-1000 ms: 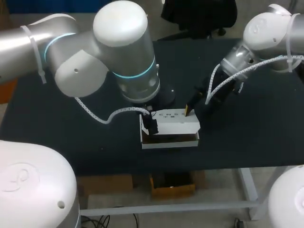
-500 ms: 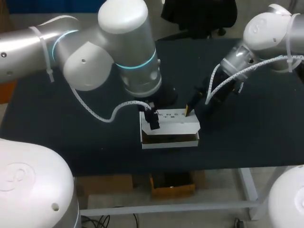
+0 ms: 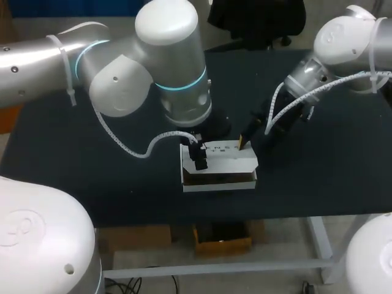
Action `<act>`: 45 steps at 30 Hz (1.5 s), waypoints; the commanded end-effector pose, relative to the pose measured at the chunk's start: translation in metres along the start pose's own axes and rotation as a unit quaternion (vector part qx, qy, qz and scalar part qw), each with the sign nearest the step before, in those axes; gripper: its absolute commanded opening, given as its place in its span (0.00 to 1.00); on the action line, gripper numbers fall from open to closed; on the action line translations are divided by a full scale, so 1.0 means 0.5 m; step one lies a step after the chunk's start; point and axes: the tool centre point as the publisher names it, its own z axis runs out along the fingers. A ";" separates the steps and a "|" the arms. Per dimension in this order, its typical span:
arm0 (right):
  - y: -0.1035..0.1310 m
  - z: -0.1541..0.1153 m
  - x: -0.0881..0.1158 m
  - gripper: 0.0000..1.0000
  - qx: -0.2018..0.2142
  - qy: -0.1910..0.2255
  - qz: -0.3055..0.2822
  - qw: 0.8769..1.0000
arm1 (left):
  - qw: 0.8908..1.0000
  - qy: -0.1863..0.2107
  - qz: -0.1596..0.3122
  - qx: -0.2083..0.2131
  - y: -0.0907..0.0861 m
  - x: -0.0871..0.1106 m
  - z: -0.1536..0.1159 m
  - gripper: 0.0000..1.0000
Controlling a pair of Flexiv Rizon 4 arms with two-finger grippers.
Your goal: Assemble the packaging by folding the flat box into shape, placing the metal phone stand inside, and closing the box properly
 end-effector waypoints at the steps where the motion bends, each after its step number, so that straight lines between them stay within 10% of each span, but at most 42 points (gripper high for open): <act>1: 0.002 0.001 0.000 0.53 0.002 0.001 0.000 1.000 | 1.000 -0.003 0.000 -0.006 -0.008 -0.002 0.006 0.75; 33: 0.005 0.004 0.005 0.54 0.005 0.000 -0.004 1.000 | 0.999 -0.033 0.009 -0.029 -0.012 -0.026 0.054 0.71; 45: 0.006 0.005 0.008 0.53 0.006 -0.001 -0.005 1.000 | 0.997 -0.070 0.005 -0.031 -0.012 -0.033 0.068 0.45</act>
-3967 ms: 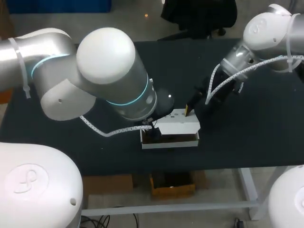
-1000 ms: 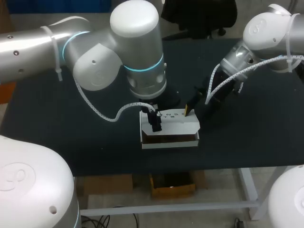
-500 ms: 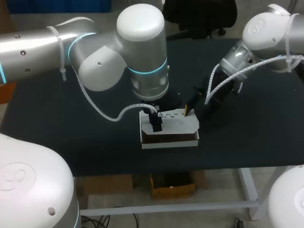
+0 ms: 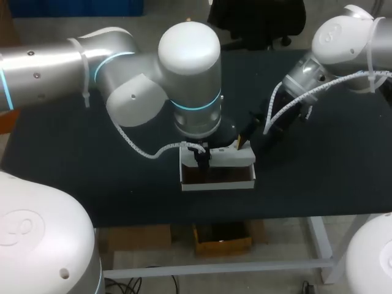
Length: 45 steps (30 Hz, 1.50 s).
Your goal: Assemble the packaging by folding the flat box into shape, placing the metal phone stand inside, and closing the box properly
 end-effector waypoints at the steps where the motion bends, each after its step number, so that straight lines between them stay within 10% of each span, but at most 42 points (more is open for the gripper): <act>1: 0.003 0.000 0.002 0.53 0.004 -0.001 -0.001 1.000 | 1.000 -0.011 -0.004 -0.003 -0.005 0.004 0.007 0.45; 45: -0.038 -0.015 -0.015 0.54 -0.017 -0.002 -0.001 1.000 | 0.994 -0.102 0.023 -0.014 -0.007 0.041 0.062 0.43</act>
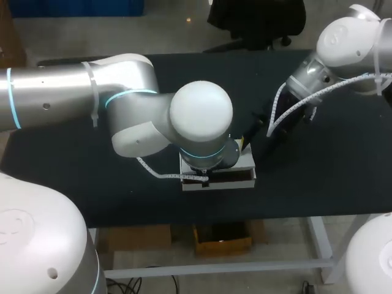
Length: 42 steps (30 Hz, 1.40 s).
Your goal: Assemble the packaging by folding the flat box into shape, placing the metal phone stand inside, and closing the box properly
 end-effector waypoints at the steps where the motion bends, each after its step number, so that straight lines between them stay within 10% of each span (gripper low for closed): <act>1: -0.019 -0.006 -0.004 0.53 -0.009 0.001 -0.001 1.000 | 1.000 -0.007 0.000 -0.007 -0.010 0.011 0.012 0.43; 17: -0.063 -0.019 -0.017 0.47 -0.038 -0.002 -0.009 0.999 | 1.000 -0.006 0.003 -0.008 -0.008 0.021 0.018 0.45; 23: -0.085 -0.022 -0.014 0.01 -0.052 -0.007 -0.018 0.998 | 1.000 -0.007 0.005 -0.009 -0.009 0.022 0.018 0.47; 42: -0.104 0.012 0.003 0.00 -0.060 -0.031 -0.052 0.996 | 1.000 -0.007 0.009 -0.009 -0.012 0.023 0.014 0.48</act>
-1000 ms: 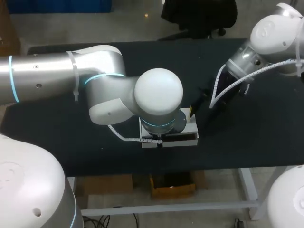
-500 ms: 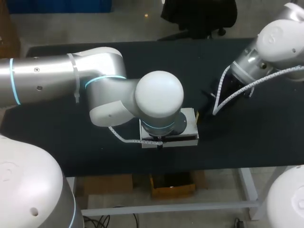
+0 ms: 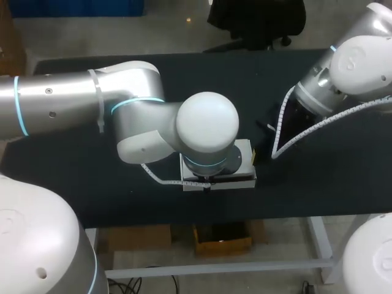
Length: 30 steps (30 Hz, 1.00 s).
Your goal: Assemble the packaging by folding the flat box into shape, placing the metal phone stand inside, and closing the box properly
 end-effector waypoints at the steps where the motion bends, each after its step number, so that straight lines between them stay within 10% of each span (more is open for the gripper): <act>1: 0.010 0.018 0.002 0.00 0.005 -0.003 0.001 1.000 | 1.000 -0.002 0.000 -0.003 -0.007 0.003 0.001 0.48; 30: 0.038 0.051 -0.018 0.00 0.026 0.000 0.013 1.000 | 1.000 -0.005 0.008 0.013 0.002 0.010 -0.021 0.54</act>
